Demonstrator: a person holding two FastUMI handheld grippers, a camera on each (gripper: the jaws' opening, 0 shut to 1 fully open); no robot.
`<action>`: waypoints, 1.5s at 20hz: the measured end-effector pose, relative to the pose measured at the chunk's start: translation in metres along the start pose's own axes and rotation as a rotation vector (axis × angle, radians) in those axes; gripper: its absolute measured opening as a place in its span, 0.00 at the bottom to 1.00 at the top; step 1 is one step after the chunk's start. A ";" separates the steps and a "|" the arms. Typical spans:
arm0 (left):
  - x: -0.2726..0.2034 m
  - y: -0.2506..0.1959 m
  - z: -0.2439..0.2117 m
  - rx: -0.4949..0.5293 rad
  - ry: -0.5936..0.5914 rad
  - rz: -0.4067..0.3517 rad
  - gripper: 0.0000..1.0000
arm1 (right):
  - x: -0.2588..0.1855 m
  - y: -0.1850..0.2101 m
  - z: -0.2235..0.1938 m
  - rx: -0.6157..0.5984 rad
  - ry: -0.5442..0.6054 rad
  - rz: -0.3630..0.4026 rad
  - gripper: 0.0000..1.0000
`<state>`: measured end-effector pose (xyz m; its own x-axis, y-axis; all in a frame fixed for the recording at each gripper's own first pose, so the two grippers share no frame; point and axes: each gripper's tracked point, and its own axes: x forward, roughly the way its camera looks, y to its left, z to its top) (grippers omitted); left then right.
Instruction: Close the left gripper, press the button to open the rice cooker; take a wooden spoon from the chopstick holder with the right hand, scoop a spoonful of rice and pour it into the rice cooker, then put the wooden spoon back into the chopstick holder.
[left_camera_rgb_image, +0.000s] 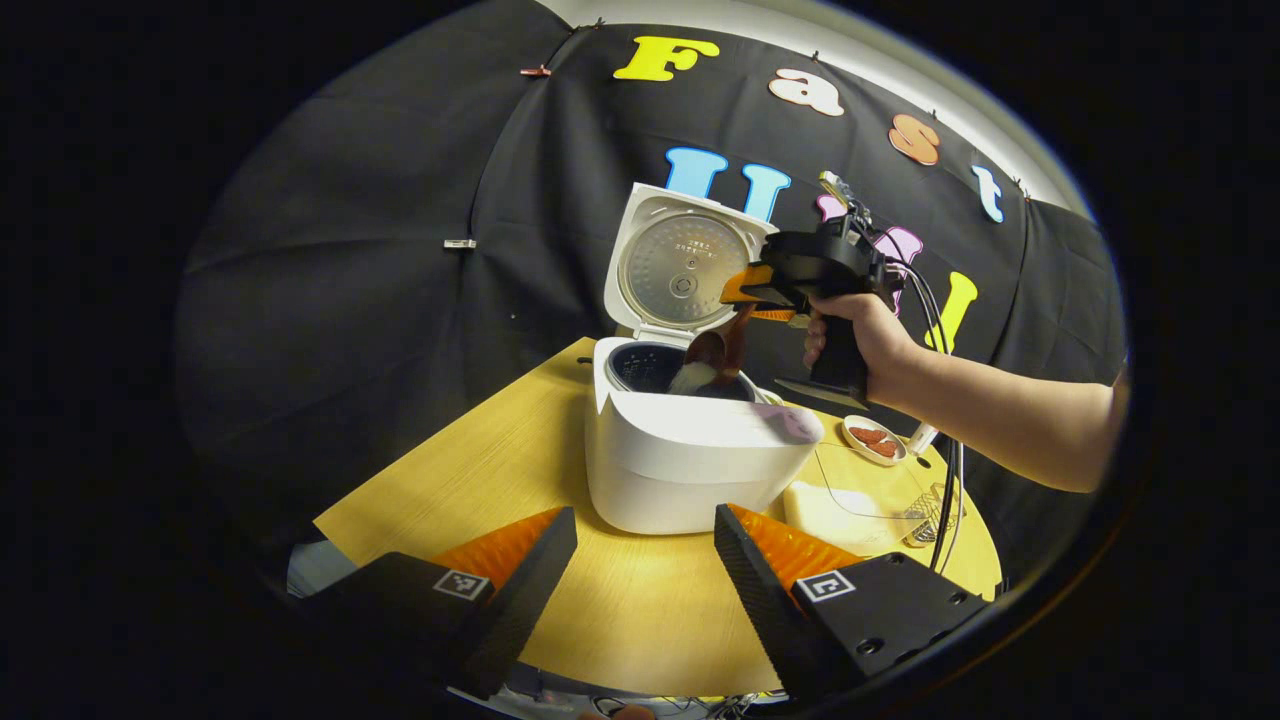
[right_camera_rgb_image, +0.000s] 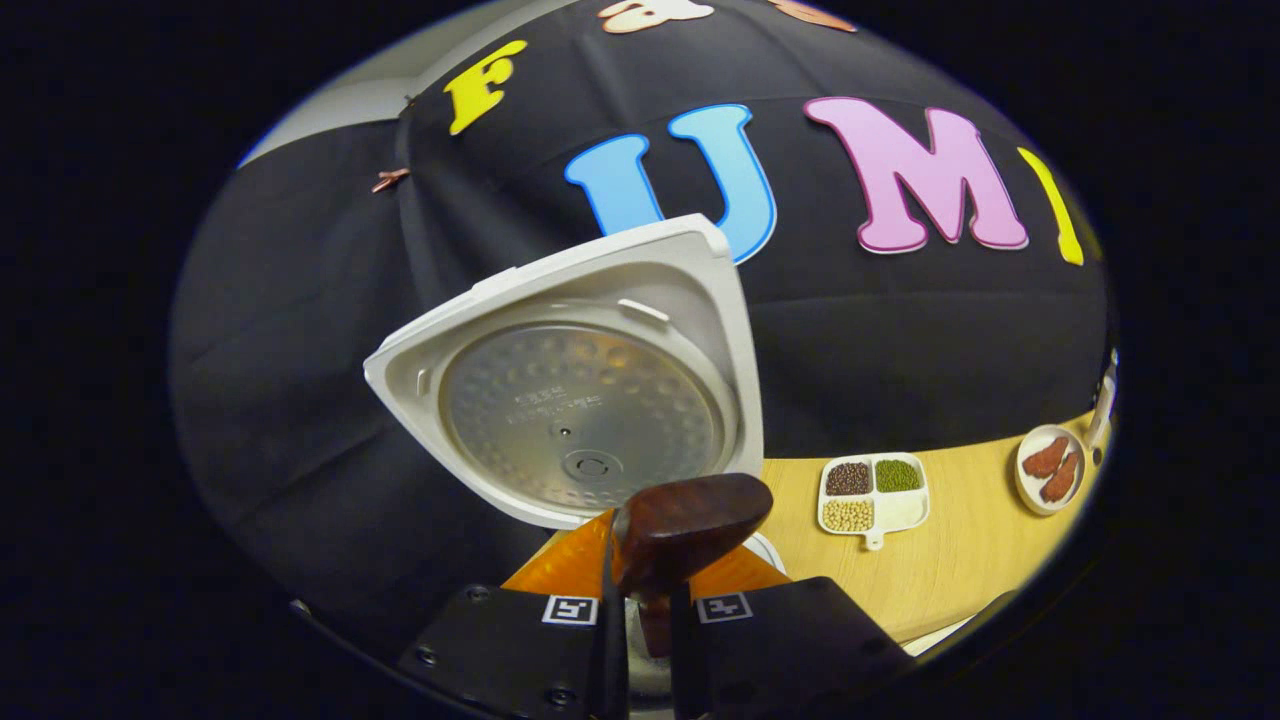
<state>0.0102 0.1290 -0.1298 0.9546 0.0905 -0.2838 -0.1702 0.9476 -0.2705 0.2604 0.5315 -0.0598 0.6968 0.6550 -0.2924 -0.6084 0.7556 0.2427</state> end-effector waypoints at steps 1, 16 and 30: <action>0.002 0.002 -0.003 0.012 0.005 0.008 0.96 | 0.001 0.003 -0.002 -0.061 -0.003 0.009 0.21; 0.002 -0.007 0.004 0.107 -0.041 0.015 0.96 | -0.006 0.052 -0.038 -0.310 0.097 0.152 0.21; 0.013 -0.105 0.018 0.098 -0.052 -0.093 0.96 | -0.163 -0.161 0.078 0.248 -0.089 -0.031 0.20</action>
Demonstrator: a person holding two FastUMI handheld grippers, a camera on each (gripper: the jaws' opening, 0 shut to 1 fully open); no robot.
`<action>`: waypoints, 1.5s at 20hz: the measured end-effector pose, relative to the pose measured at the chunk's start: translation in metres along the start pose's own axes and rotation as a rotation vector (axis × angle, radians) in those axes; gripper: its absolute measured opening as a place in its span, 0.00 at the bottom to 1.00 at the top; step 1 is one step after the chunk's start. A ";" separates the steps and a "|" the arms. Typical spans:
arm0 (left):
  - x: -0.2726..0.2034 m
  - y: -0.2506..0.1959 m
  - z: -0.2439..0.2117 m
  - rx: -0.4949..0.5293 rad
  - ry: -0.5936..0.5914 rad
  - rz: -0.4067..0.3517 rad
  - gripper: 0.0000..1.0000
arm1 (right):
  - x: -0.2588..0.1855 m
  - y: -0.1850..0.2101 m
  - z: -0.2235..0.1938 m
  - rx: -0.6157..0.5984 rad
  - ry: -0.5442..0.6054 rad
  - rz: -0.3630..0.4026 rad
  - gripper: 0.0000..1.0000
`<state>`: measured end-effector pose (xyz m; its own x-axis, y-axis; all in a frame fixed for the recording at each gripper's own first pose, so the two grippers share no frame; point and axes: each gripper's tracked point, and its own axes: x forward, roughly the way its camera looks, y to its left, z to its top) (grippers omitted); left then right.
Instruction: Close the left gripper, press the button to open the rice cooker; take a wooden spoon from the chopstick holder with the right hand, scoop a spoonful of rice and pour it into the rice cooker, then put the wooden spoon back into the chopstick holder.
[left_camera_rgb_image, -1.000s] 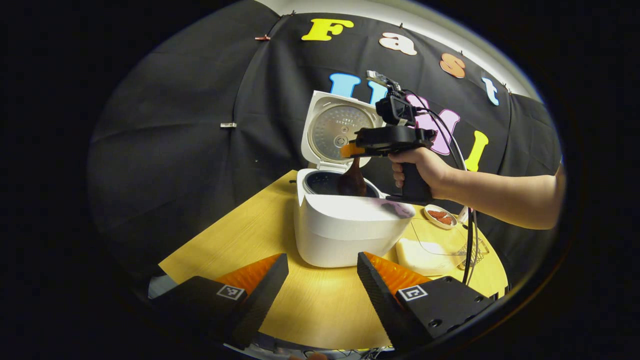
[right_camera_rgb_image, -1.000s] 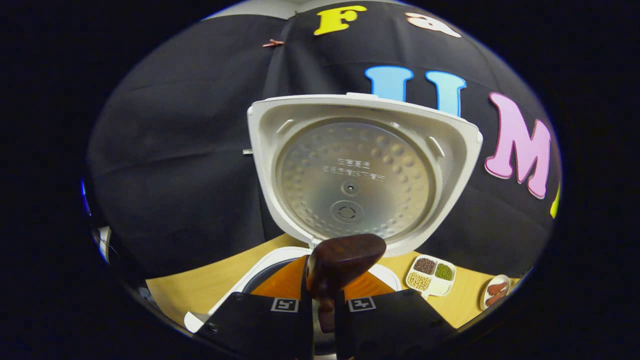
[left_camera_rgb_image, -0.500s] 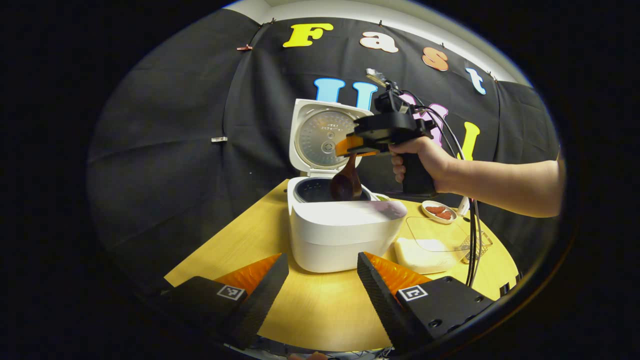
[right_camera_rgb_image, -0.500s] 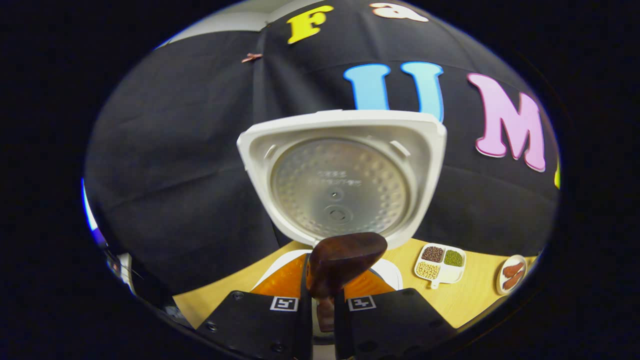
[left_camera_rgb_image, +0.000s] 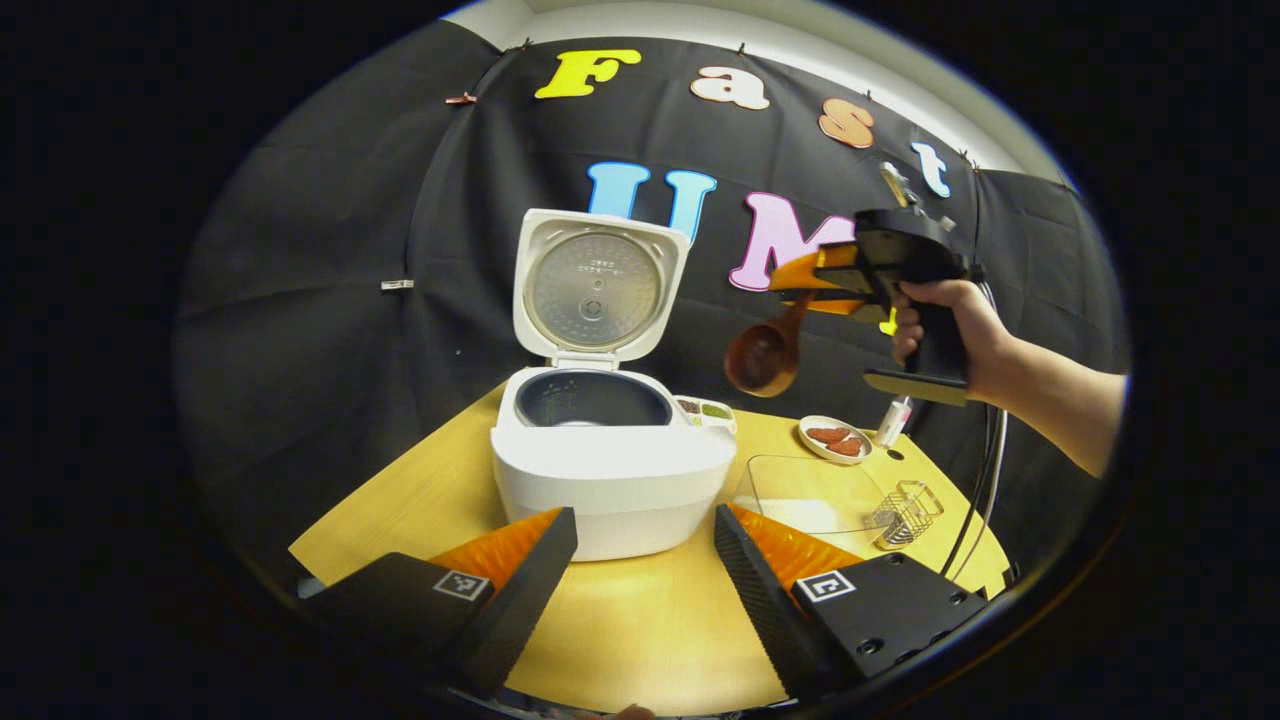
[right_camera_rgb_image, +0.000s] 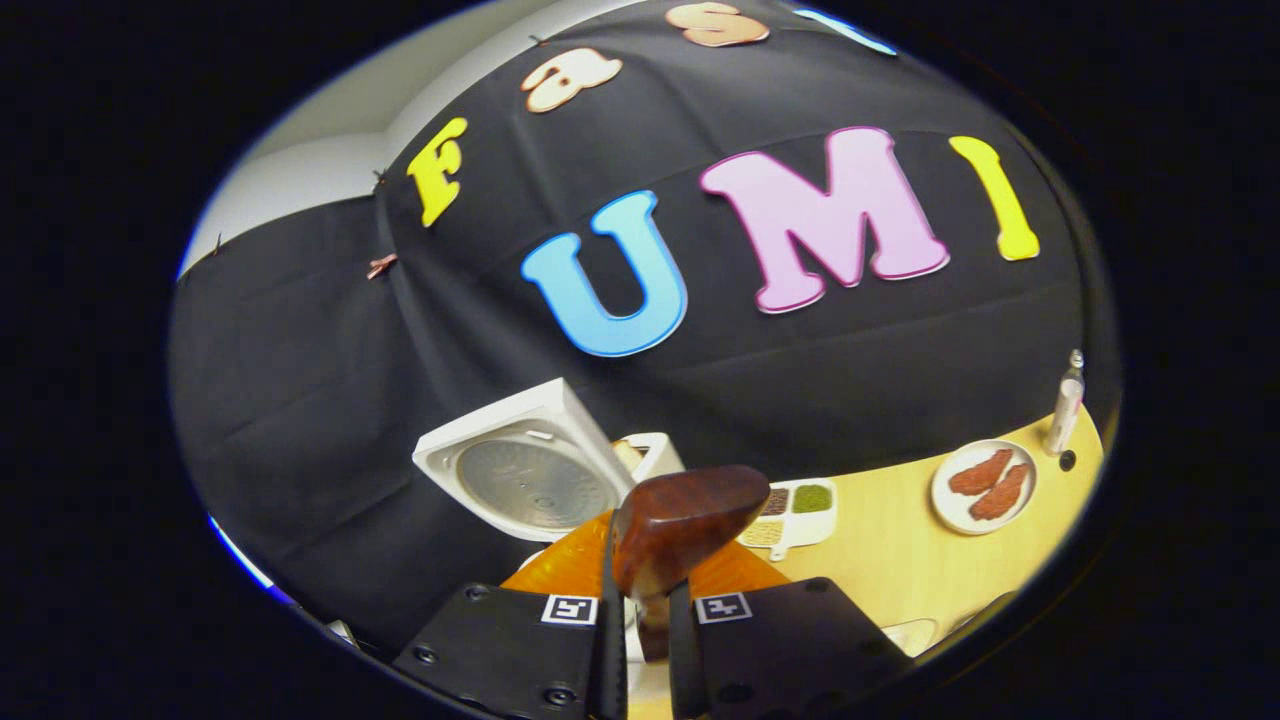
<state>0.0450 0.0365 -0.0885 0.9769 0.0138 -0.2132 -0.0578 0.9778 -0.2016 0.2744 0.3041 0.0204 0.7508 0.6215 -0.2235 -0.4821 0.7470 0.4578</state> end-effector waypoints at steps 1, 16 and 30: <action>0.000 -0.009 0.003 -0.013 -0.001 -0.009 0.96 | -0.014 -0.024 0.007 0.014 -0.005 -0.031 0.20; 0.023 -0.089 0.021 0.025 0.012 -0.009 0.96 | -0.184 -0.282 0.000 0.238 -0.115 -0.430 0.21; 0.020 -0.127 0.016 0.078 0.038 0.013 0.96 | -0.164 -0.339 -0.120 0.296 -0.005 -0.561 0.22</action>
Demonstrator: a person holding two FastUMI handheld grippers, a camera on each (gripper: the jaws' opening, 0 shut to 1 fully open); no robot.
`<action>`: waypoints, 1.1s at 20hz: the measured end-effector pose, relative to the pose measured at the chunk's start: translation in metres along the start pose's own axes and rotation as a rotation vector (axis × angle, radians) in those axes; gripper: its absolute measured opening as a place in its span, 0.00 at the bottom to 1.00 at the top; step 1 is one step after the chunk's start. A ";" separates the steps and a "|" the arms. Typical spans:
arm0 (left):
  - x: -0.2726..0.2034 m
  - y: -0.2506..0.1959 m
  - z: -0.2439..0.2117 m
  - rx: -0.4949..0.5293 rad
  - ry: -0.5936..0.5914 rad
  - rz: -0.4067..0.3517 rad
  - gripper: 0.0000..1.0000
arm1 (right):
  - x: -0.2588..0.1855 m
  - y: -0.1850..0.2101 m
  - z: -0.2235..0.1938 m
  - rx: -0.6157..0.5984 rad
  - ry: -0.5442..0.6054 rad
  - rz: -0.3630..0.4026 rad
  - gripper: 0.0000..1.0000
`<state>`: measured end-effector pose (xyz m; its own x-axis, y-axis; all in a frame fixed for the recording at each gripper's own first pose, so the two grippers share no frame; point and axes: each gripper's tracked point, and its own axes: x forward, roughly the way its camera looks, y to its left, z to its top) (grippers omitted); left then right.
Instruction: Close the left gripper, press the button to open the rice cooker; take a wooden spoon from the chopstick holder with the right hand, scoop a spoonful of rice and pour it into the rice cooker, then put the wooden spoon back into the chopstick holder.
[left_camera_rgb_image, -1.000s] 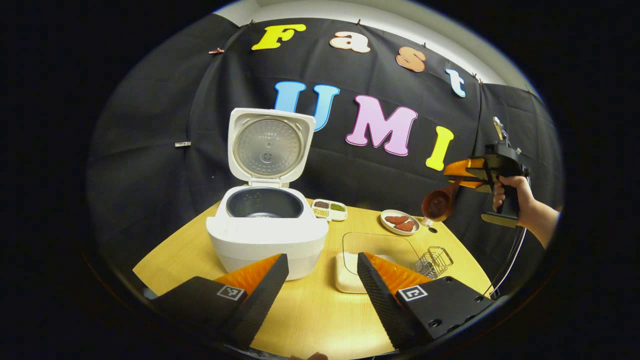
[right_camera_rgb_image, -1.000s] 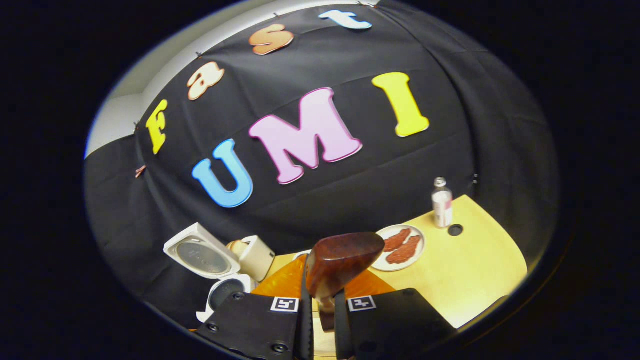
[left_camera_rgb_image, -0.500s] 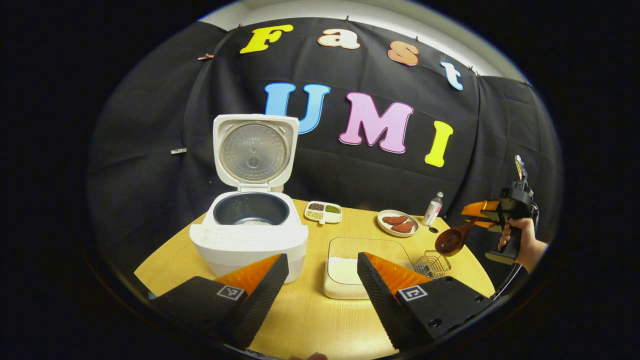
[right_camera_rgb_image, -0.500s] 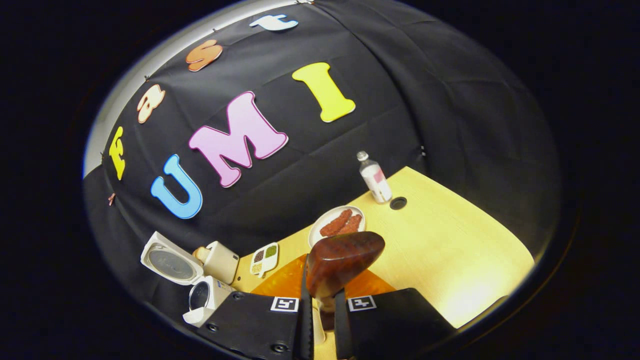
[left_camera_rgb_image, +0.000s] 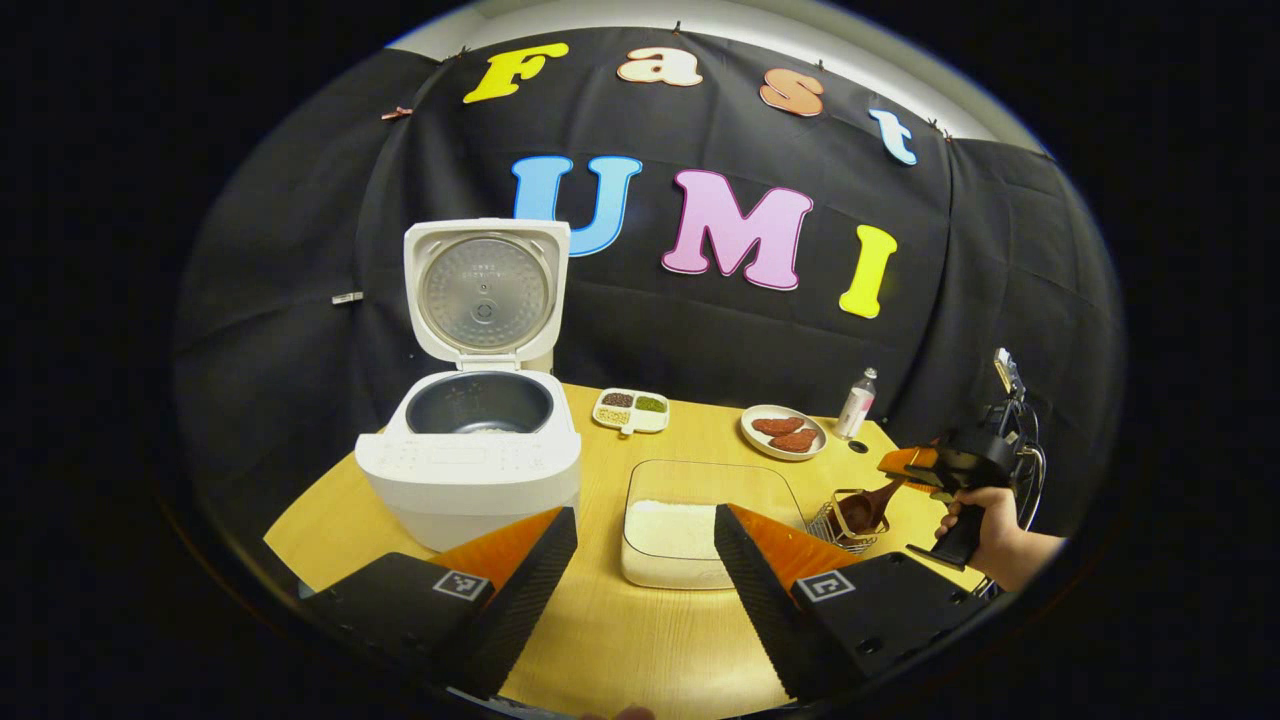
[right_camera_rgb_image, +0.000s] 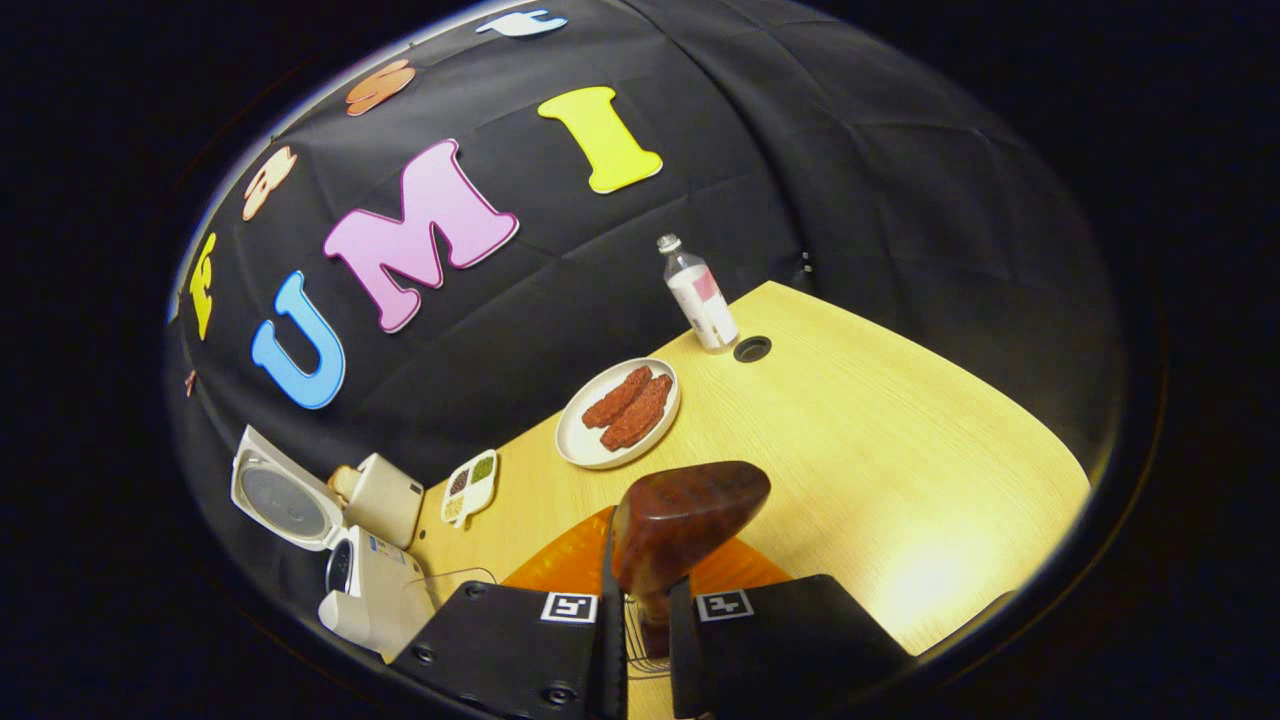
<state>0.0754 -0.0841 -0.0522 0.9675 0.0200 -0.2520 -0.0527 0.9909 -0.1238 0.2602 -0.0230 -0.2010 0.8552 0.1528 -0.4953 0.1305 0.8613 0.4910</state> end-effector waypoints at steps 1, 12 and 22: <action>-0.004 0.002 0.004 -0.003 -0.008 0.017 0.96 | 0.003 0.001 -0.005 -0.008 0.013 0.001 0.22; -0.003 0.070 0.068 -0.028 -0.097 0.145 0.96 | -0.035 -0.011 0.005 -0.086 0.010 -0.015 0.98; 0.043 0.129 0.234 -0.024 -0.189 0.151 0.95 | -0.122 -0.061 0.048 -0.129 -0.100 -0.150 0.99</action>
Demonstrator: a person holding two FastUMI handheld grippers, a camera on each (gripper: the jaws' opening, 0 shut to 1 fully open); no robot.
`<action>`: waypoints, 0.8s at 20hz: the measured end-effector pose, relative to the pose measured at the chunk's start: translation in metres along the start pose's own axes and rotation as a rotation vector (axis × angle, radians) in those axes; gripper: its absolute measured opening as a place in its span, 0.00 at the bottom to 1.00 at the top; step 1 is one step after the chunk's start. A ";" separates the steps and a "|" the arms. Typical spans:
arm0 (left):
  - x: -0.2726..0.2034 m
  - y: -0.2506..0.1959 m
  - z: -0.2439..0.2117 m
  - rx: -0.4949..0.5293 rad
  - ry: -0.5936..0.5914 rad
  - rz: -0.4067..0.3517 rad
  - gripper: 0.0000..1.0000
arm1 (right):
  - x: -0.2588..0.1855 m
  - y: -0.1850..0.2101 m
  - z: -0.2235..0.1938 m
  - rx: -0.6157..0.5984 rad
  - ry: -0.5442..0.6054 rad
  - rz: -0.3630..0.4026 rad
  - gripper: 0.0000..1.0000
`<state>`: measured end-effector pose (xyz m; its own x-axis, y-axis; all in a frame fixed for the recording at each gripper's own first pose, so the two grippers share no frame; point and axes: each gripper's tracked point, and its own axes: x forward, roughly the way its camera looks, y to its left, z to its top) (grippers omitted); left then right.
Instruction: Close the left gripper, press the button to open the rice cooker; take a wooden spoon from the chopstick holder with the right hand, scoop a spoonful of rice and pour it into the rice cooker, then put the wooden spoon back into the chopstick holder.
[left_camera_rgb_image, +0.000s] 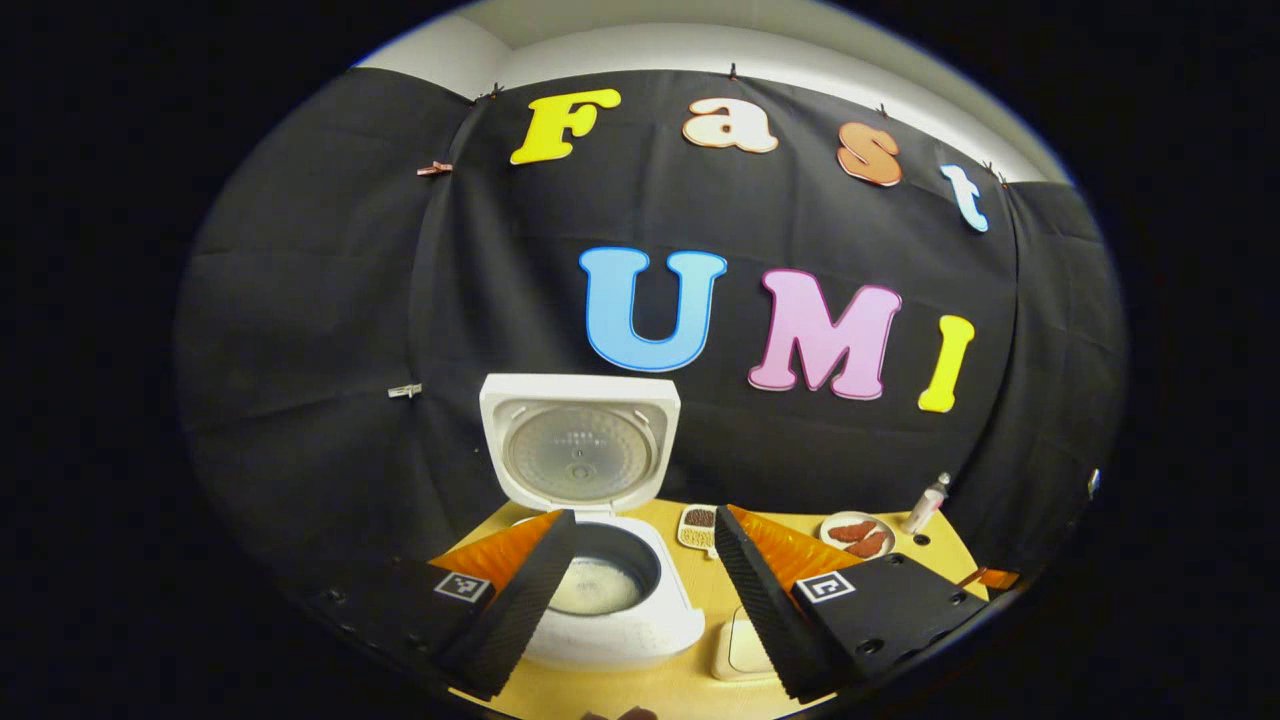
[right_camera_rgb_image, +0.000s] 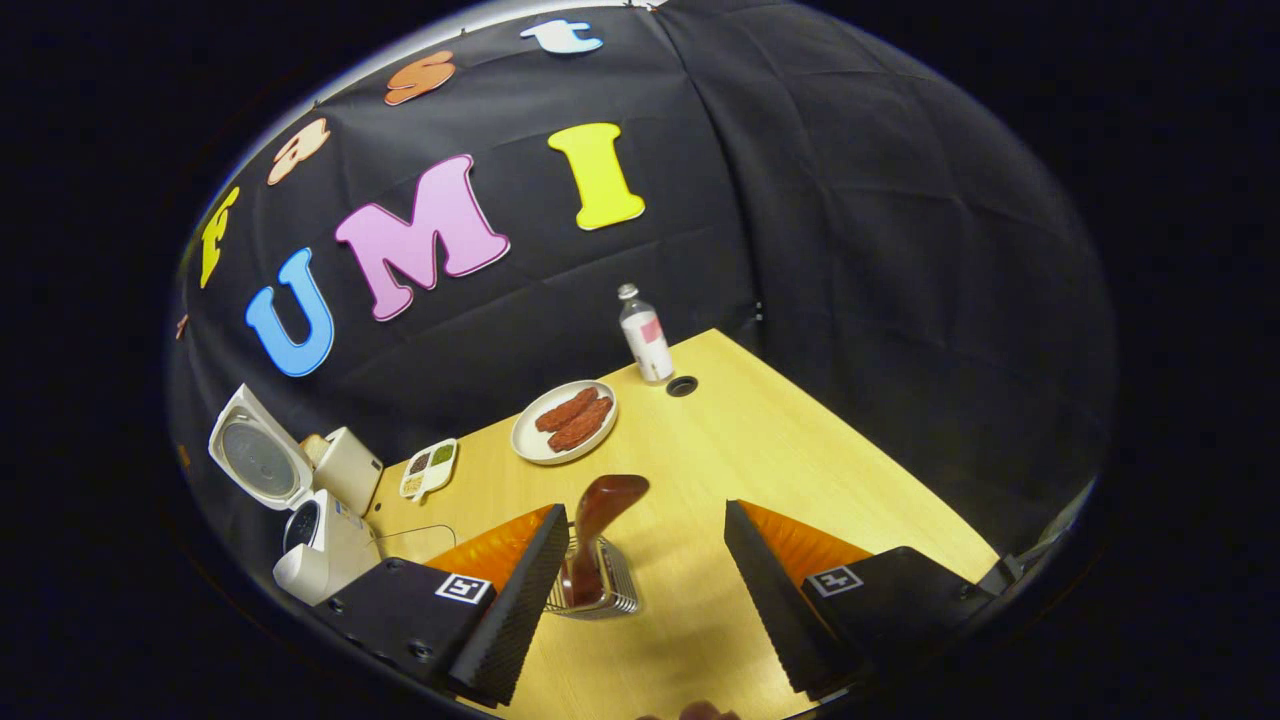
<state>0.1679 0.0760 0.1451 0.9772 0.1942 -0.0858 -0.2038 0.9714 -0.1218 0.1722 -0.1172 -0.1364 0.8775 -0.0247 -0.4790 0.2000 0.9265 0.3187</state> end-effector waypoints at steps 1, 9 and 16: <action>0.013 0.006 0.021 -0.005 -0.020 0.005 0.95 | -0.007 -0.007 0.001 -0.002 -0.007 -0.015 0.99; 0.128 0.053 0.109 0.010 -0.074 0.015 0.95 | -0.046 -0.018 -0.003 -0.018 -0.032 -0.080 0.98; 0.227 0.082 0.076 0.016 -0.008 0.033 0.95 | -0.083 0.014 -0.012 -0.135 -0.033 -0.051 0.98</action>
<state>0.3772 0.2099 0.1909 0.9705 0.2270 -0.0814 -0.2347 0.9665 -0.1037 0.0972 -0.0977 -0.1024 0.8821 -0.0830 -0.4637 0.1861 0.9657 0.1811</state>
